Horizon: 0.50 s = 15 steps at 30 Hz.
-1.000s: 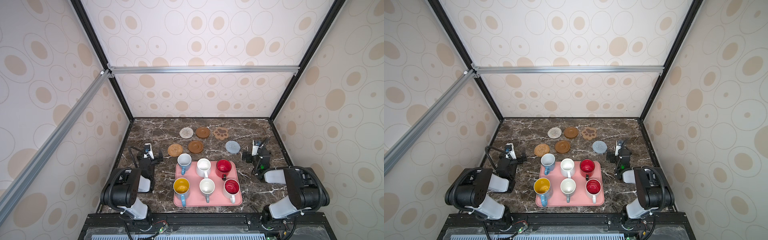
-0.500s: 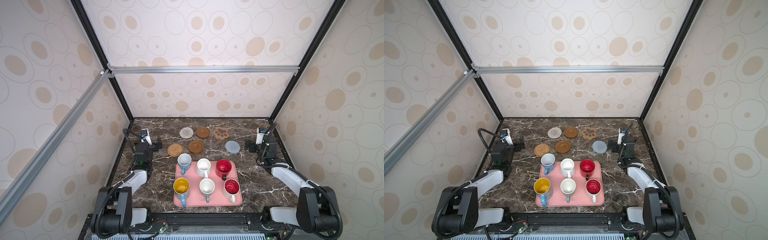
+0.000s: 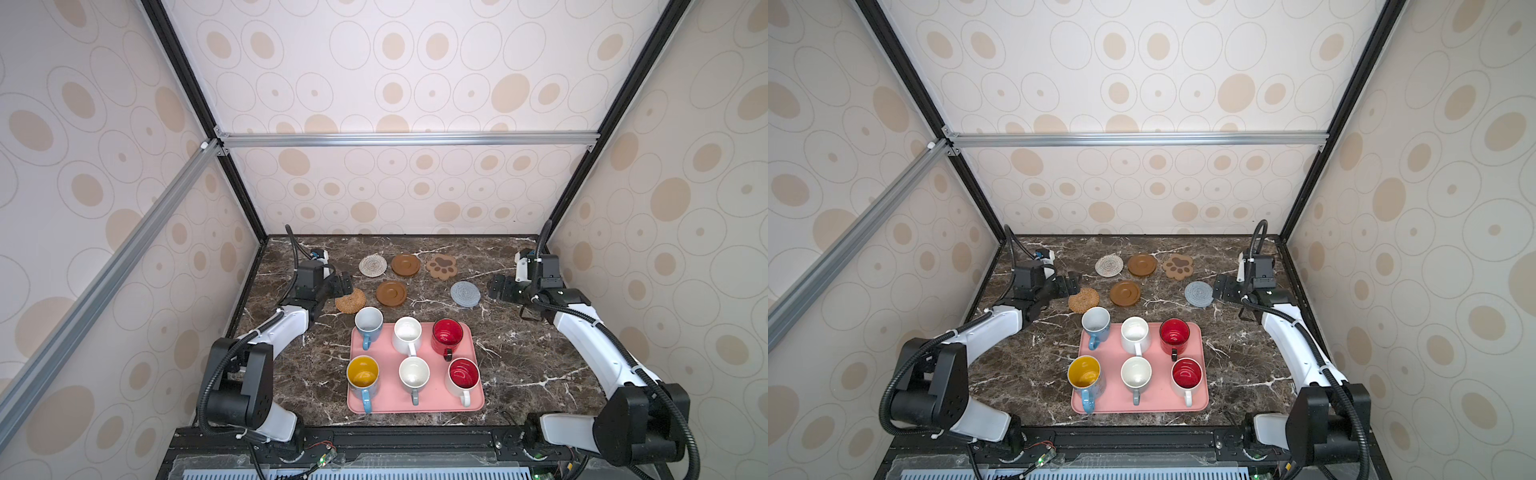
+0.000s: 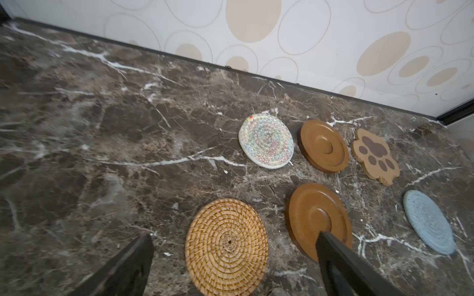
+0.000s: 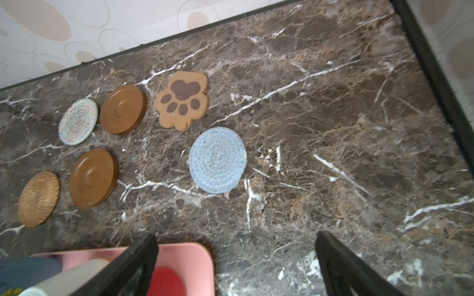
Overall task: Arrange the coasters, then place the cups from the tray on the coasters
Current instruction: 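Raise both arms and move both grippers forward over the coasters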
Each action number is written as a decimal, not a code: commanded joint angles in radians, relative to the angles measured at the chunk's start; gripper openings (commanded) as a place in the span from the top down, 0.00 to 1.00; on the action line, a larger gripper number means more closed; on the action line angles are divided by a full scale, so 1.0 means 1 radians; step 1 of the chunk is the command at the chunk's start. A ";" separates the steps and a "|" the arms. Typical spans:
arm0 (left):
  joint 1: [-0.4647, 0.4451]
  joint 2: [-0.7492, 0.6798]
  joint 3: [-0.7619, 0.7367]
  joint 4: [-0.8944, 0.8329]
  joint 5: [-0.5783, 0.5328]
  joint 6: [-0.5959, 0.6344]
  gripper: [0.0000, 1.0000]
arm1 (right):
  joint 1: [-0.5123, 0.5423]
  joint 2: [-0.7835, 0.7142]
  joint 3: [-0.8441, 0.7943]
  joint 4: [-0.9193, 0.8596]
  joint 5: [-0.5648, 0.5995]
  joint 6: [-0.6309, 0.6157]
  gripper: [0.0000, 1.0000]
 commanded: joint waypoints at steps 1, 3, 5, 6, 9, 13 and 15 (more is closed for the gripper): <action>-0.019 0.043 0.087 -0.090 0.070 -0.087 0.00 | 0.007 0.001 0.014 -0.156 -0.138 0.036 0.00; -0.032 0.070 0.108 -0.098 0.083 -0.109 0.00 | 0.015 -0.016 -0.002 -0.152 -0.187 0.047 0.00; -0.040 0.090 0.122 -0.099 0.100 -0.128 0.00 | 0.025 -0.038 -0.017 -0.149 -0.205 0.059 0.00; -0.044 0.101 0.129 -0.099 0.109 -0.135 0.00 | 0.030 -0.050 -0.025 -0.149 -0.208 0.063 0.00; -0.054 0.133 0.149 -0.098 0.139 -0.145 0.00 | 0.039 -0.078 -0.045 -0.151 -0.222 0.066 0.00; -0.070 0.178 0.168 -0.088 0.188 -0.157 0.00 | 0.044 -0.099 -0.051 -0.159 -0.222 0.076 0.00; -0.078 0.202 0.183 -0.098 0.199 -0.165 0.00 | 0.047 -0.103 -0.049 -0.162 -0.227 0.083 0.00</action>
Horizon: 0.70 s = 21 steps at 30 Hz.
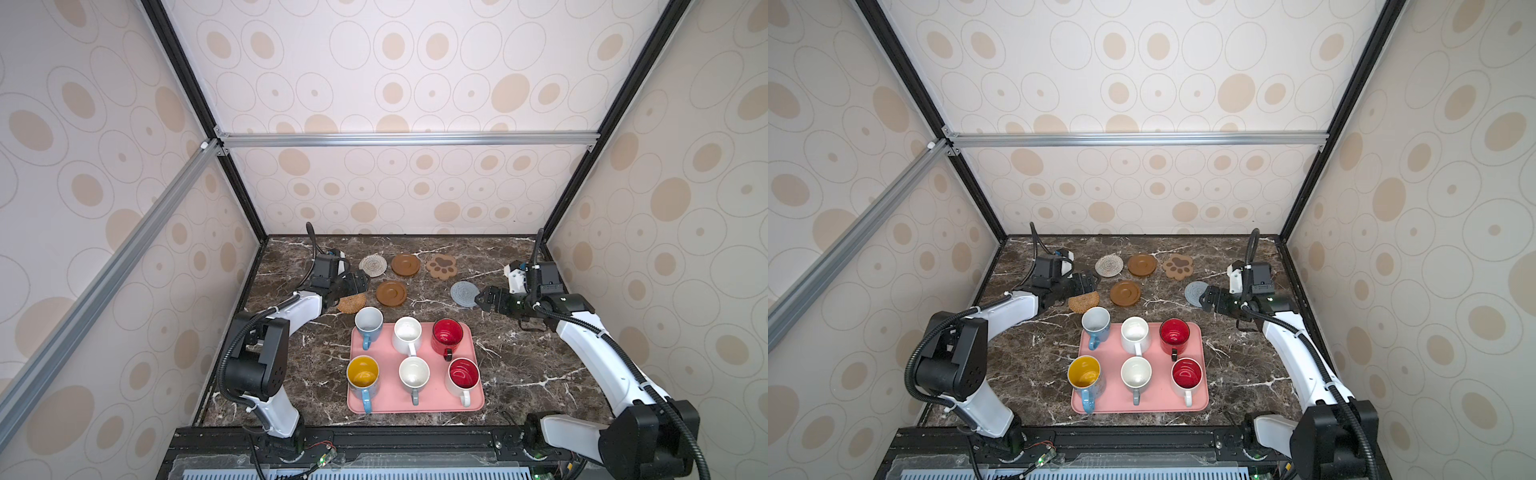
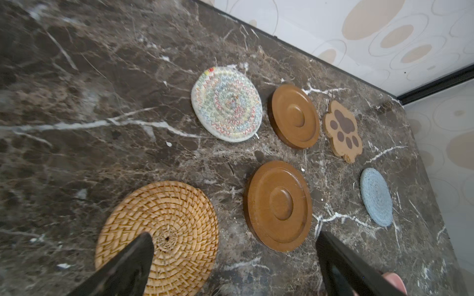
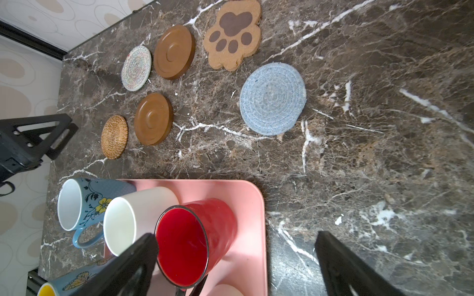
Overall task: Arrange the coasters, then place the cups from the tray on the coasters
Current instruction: 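Raise both arms and move both grippers forward over the coasters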
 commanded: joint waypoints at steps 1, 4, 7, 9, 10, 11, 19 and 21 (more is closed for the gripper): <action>-0.017 0.034 0.059 -0.028 0.043 -0.036 0.00 | 0.008 -0.019 -0.010 -0.029 -0.023 0.020 0.00; -0.023 0.067 0.076 -0.053 0.048 -0.044 0.00 | 0.014 -0.019 -0.013 -0.028 -0.025 0.026 0.00; -0.026 0.095 0.087 -0.072 0.059 -0.047 0.00 | 0.019 -0.011 -0.013 -0.031 -0.030 0.029 0.00; -0.029 0.113 0.089 -0.077 0.067 -0.045 0.00 | 0.022 -0.005 -0.010 -0.033 -0.035 0.030 0.00; -0.029 0.120 0.089 -0.077 0.067 -0.045 0.00 | 0.024 -0.003 -0.011 -0.032 -0.035 0.031 0.00; -0.029 0.128 0.090 -0.081 0.067 -0.048 0.00 | 0.027 -0.001 -0.011 -0.032 -0.034 0.028 0.00; -0.029 0.190 0.121 -0.128 0.055 -0.054 0.00 | 0.032 0.016 -0.002 -0.035 -0.040 0.029 0.00; -0.029 0.198 0.131 -0.149 0.029 -0.054 0.00 | 0.034 0.018 -0.001 -0.039 -0.042 0.031 0.00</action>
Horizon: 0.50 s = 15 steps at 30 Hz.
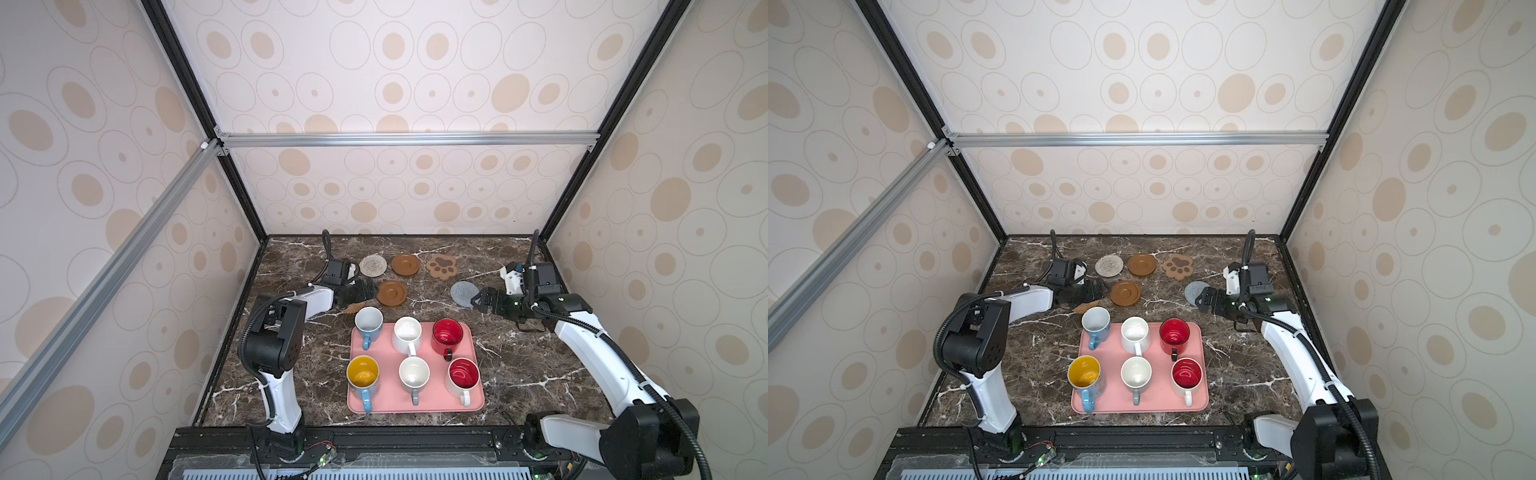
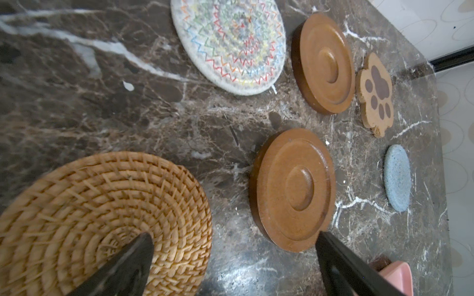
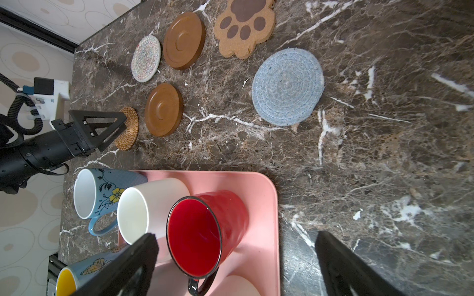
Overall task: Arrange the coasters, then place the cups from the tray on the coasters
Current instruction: 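Raise both arms and move both grippers forward over the coasters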
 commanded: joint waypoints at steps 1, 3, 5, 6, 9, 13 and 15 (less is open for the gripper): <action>-0.003 0.029 0.044 -0.069 -0.044 -0.013 0.00 | 0.012 0.007 0.000 -0.027 -0.006 0.008 0.00; -0.003 0.043 0.060 -0.108 -0.079 -0.010 0.00 | 0.013 0.005 0.001 -0.029 -0.005 0.008 0.00; -0.003 0.053 0.069 -0.135 -0.103 -0.006 0.00 | 0.014 0.004 0.001 -0.031 -0.006 0.006 0.00; -0.003 0.055 0.069 -0.142 -0.115 -0.004 0.00 | 0.014 0.004 0.000 -0.033 -0.005 0.006 0.00; -0.001 0.052 0.062 -0.153 -0.157 -0.002 0.00 | 0.017 -0.001 0.002 -0.037 -0.002 0.006 0.00; 0.015 0.044 0.058 -0.161 -0.195 0.006 0.00 | 0.018 -0.002 0.002 -0.040 0.001 0.006 0.00; 0.030 0.045 0.062 -0.169 -0.202 0.016 0.00 | 0.018 -0.004 0.002 -0.043 0.004 0.007 0.00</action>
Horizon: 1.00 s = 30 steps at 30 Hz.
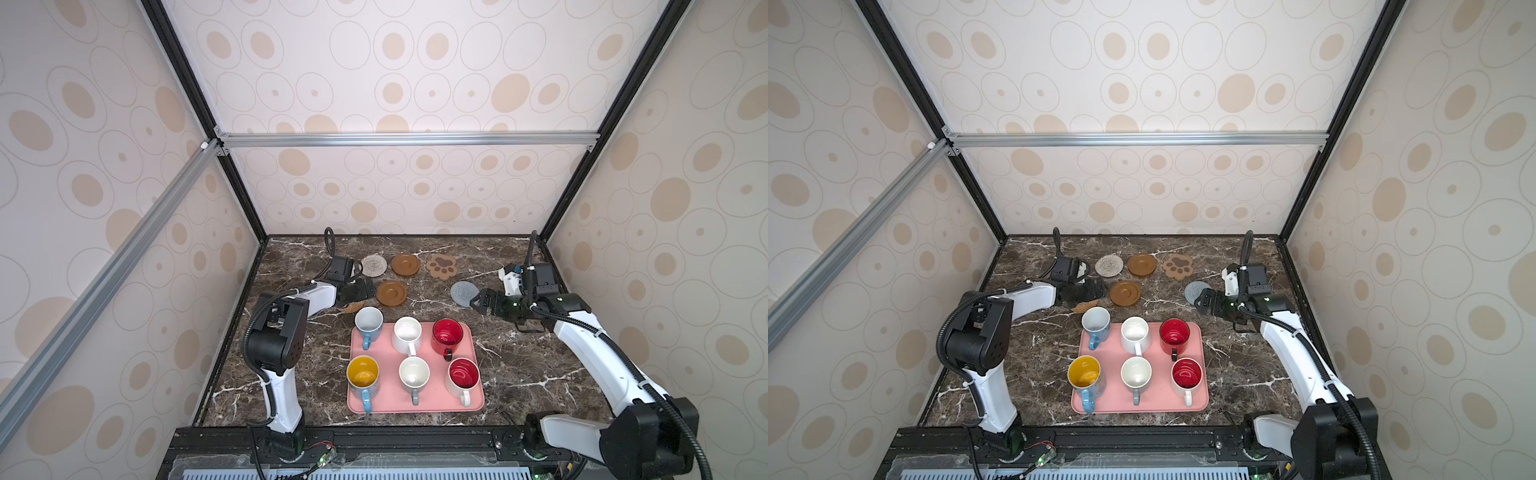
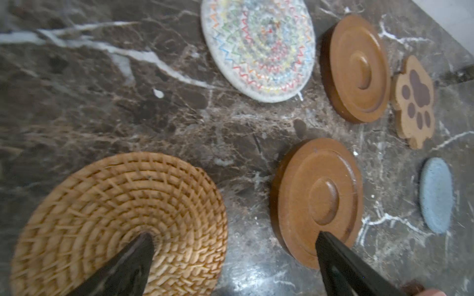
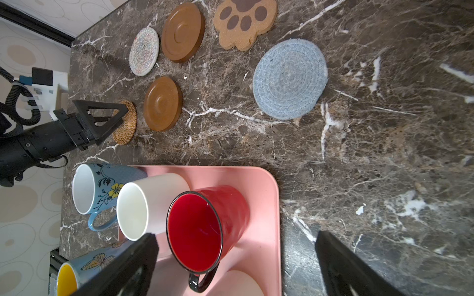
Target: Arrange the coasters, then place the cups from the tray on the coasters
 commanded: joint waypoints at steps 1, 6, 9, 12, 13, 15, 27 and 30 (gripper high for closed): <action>0.035 0.020 0.012 -0.094 -0.070 0.018 0.00 | 0.009 -0.007 0.001 -0.027 0.006 0.006 0.00; 0.078 0.032 0.030 -0.102 -0.082 0.042 0.00 | 0.011 -0.006 0.001 -0.025 0.008 0.015 0.00; 0.102 0.050 0.052 -0.114 -0.084 0.058 0.00 | 0.012 -0.007 0.003 -0.027 0.010 0.018 0.00; 0.129 0.068 0.069 -0.119 -0.088 0.069 0.00 | 0.015 -0.010 0.003 -0.031 0.016 0.021 0.00; 0.138 0.073 0.073 -0.119 -0.088 0.071 0.00 | 0.016 -0.012 0.002 -0.032 0.018 0.022 0.00; 0.158 0.085 0.084 -0.118 -0.080 0.078 0.00 | 0.018 -0.015 0.002 -0.036 0.020 0.024 0.00; 0.202 0.152 0.165 -0.138 -0.060 0.105 0.00 | 0.026 -0.026 0.003 -0.044 0.031 0.037 0.00; 0.202 0.158 0.172 -0.137 -0.048 0.105 0.00 | 0.028 -0.028 0.000 -0.046 0.035 0.039 0.00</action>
